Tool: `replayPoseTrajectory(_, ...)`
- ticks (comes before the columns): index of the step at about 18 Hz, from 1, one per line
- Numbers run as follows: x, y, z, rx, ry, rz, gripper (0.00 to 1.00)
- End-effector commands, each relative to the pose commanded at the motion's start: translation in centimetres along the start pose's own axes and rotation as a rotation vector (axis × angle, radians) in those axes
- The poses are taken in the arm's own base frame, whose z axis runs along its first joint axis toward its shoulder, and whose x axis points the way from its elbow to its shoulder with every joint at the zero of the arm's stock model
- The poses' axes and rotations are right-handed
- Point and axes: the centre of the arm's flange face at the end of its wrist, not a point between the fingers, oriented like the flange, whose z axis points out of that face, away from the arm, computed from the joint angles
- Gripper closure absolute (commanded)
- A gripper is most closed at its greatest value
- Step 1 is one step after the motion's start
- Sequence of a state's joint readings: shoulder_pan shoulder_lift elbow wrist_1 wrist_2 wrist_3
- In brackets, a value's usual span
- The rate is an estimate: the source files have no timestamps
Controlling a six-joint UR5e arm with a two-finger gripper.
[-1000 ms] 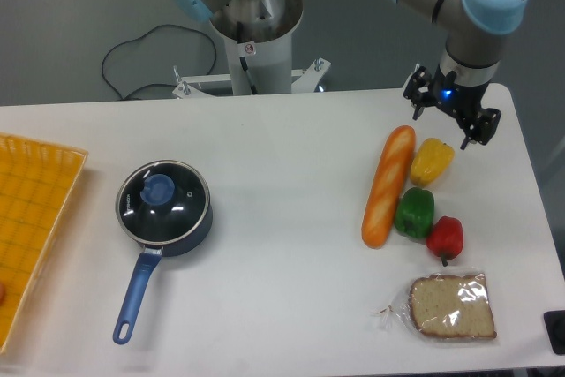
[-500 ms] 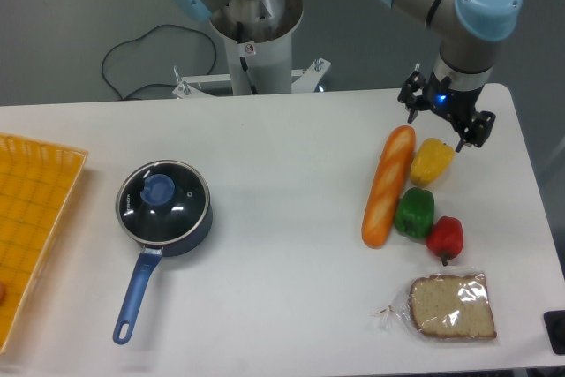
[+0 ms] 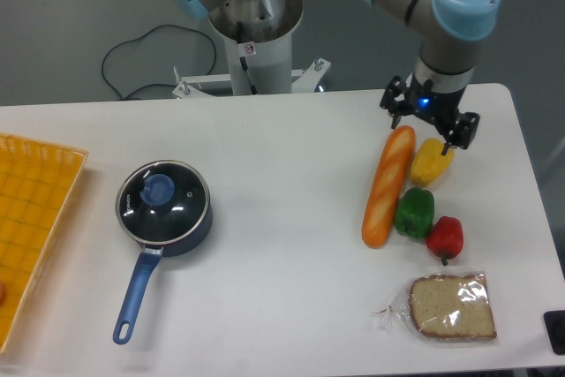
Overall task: Open the lid
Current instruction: 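Move the gripper across the table toward the blue saucepan lid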
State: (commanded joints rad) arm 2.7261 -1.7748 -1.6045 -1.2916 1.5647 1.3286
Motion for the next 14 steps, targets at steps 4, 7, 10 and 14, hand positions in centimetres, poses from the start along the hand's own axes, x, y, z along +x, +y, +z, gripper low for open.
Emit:
replayPoseTrajectory(4,2.4,-3.9,0.3,-0.007,0.006,0.002,0.00)
replayPoseTrajectory(7,3.6,-5.4,0.8,-0.009,0.017,0.029,0.00)
replayPoseTrajectory(10,5.0,-7.4,0.9,-0.006,0.020,0.040,0.00)
replayPoseTrajectory(14,6.4,-9.4,1.1,-0.003,0.023,0.015,0.00)
